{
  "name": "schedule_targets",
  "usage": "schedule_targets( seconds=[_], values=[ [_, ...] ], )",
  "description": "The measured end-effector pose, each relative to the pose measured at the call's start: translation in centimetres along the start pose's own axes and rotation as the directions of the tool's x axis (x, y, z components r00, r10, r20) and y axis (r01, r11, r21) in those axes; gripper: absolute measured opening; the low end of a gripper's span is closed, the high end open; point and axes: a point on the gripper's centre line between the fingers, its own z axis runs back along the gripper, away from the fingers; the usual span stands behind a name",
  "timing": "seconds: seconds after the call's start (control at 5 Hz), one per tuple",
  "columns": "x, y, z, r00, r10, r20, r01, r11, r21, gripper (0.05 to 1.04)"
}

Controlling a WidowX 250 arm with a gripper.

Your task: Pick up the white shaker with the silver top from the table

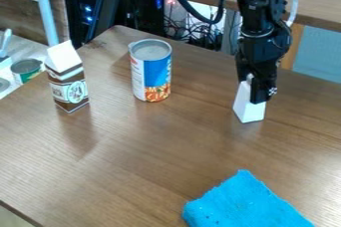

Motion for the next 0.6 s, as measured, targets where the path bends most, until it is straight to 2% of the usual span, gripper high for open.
schedule_targets(
  seconds=[0.2, 0.4, 0.6],
  values=[
    [-0.2, -0.1, 0.1, 1.000, 0.001, 0.004, -0.001, 1.000, 0.005, 0.637],
    [-1.0, -0.7, 0.5, 1.000, 0.009, -0.013, -0.009, 1.000, -0.006, 0.637],
    [-1.5, -0.7, 3.1, 0.994, 0.095, 0.052, -0.097, 0.994, 0.054, 0.637]
  ],
)
